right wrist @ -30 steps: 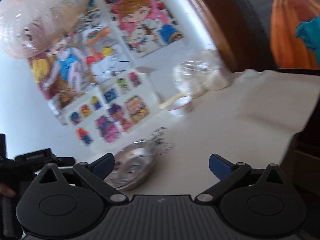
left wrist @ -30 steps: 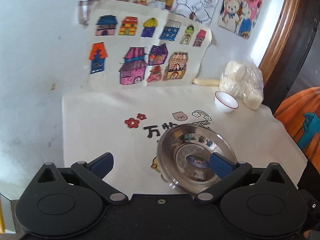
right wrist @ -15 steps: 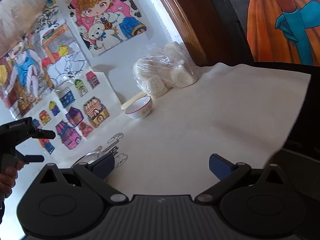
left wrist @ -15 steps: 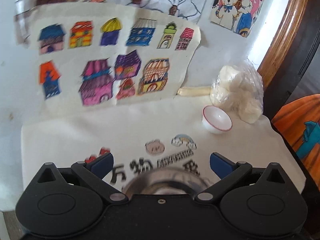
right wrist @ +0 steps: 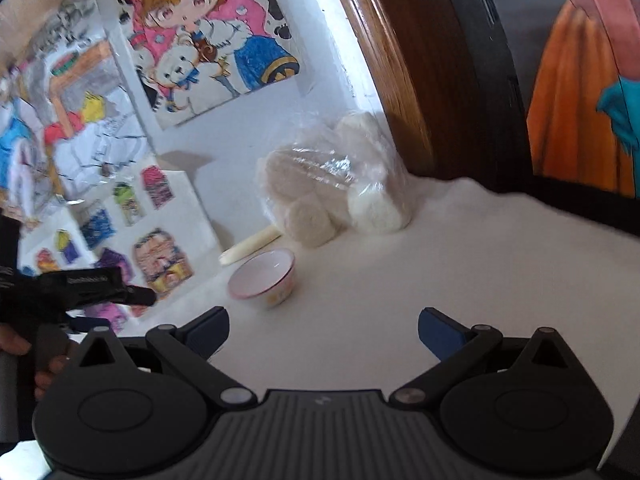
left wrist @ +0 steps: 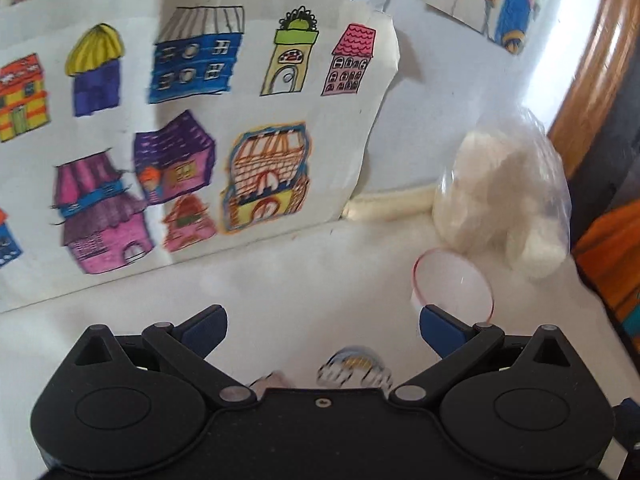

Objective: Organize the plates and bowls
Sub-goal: 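Reach both grippers to the small red-rimmed white bowl and grip its rim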

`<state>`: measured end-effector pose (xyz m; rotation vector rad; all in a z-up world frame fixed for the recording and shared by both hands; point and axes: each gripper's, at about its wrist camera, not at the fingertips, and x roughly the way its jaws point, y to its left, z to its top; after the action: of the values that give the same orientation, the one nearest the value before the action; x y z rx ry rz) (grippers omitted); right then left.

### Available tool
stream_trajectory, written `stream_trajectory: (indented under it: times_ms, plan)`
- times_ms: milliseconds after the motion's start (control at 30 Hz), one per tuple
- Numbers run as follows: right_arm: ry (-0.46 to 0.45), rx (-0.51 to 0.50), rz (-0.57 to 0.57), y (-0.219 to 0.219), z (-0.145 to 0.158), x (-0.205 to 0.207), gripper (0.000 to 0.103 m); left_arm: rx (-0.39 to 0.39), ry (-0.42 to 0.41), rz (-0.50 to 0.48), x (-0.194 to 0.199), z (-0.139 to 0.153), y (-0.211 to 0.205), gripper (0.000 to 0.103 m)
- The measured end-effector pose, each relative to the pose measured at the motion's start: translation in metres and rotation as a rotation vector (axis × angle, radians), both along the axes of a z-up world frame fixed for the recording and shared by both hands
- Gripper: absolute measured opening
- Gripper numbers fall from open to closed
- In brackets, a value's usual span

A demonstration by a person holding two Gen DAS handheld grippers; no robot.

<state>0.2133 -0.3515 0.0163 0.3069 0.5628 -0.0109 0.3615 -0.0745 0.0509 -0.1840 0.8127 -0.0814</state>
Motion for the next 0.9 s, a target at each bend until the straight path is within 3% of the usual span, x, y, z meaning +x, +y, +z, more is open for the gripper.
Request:
stream_trajectory:
  times_ms: [233, 433, 733, 900]
  plan:
    - [0.047, -0.093, 0.046, 0.018, -0.013, 0.065, 0.103, 0.001, 0.029, 0.025, 0.033, -0.019, -0.021, 0.102]
    - [0.028, -0.248, 0.089, 0.044, -0.026, 0.102, 0.096, -0.077, 0.058, 0.033, 0.055, -0.031, -0.024, 0.102]
    - [0.112, -0.181, 0.137, 0.050, -0.050, 0.136, 0.085, -0.123, 0.059, -0.016, 0.070, -0.040, -0.042, 0.102]
    - [0.135, -0.135, 0.151, 0.051, -0.054, 0.149, 0.077, -0.116, 0.073, -0.043, 0.077, -0.044, -0.052, 0.097]
